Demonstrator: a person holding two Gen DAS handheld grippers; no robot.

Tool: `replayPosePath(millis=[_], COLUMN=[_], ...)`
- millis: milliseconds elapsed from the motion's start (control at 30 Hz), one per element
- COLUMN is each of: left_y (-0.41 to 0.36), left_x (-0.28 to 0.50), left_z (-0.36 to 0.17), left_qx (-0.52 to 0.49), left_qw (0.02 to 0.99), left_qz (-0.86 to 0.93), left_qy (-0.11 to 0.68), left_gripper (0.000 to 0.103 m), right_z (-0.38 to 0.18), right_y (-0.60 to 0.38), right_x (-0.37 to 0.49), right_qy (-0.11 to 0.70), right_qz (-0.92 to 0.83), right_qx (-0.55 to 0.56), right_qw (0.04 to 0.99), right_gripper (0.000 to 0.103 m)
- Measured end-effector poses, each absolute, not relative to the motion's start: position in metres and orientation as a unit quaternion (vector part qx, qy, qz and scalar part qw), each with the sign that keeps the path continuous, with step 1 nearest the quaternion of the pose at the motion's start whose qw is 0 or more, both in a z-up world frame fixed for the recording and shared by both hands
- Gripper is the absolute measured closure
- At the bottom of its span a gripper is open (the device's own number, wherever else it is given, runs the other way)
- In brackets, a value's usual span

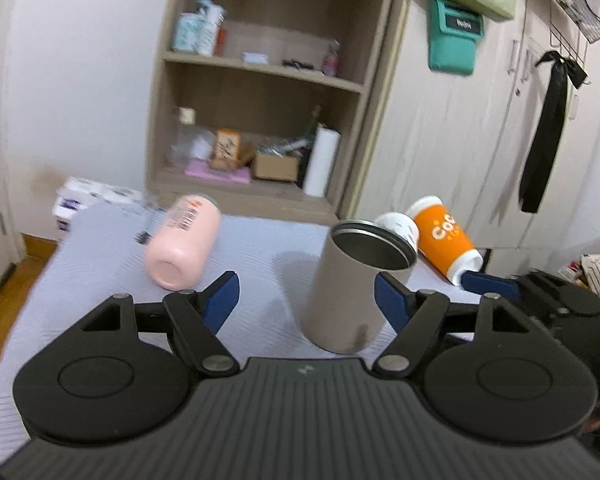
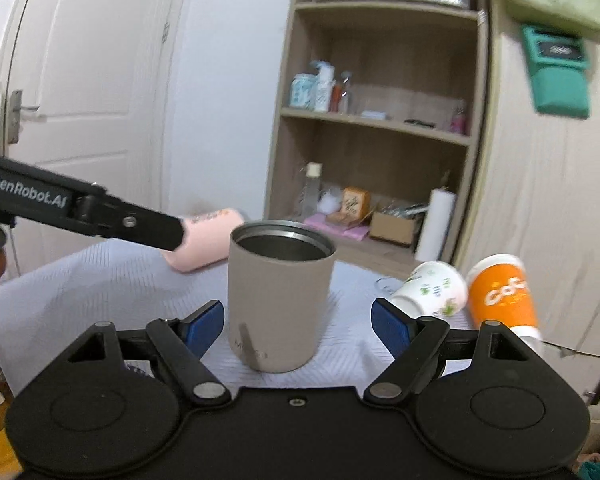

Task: Flip cup upright

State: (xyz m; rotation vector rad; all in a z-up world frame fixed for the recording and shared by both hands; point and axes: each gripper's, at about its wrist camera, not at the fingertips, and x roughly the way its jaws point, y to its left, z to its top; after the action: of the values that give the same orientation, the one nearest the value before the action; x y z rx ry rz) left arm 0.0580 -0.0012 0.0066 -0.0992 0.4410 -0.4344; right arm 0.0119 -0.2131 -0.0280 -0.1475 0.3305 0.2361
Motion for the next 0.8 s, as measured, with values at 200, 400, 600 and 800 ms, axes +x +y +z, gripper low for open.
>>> replayPosePath(millis=[200,400,600,800], left_y=[0.007,0.01,0.009,0.011], left_x=[0.025,0.003,-0.004,-0.005], left_z=[0.023,0.031,0.032,0.032], left_qx=[-0.021,-0.012,0.001,0.003], left_qw=[0.966,0.971,0.973,0.976], left_qz=[-0.168,-0.147,-0.12,-0.104], left_qy=[0.194,0.19,0.195,0.193], left_gripper=[0.026,0.022,0.015,0.006], right_z=[-0.008,0.007,0.013,0.016], right_y=[-0.21,-0.206,-0.203,-0.206], right_x=[-0.024,-0.047,-0.06,-0.067], right_qy=[0.139,0.134,0.133,0.133], right_qz=[0.089,0.066,0.033,-0.008], right_qx=[-0.054,-0.046,-0.043,-0.043], right_qw=[0.985,0.988,0.99,0.99], right_gripper=[0.018,0.018,0.017,0.006])
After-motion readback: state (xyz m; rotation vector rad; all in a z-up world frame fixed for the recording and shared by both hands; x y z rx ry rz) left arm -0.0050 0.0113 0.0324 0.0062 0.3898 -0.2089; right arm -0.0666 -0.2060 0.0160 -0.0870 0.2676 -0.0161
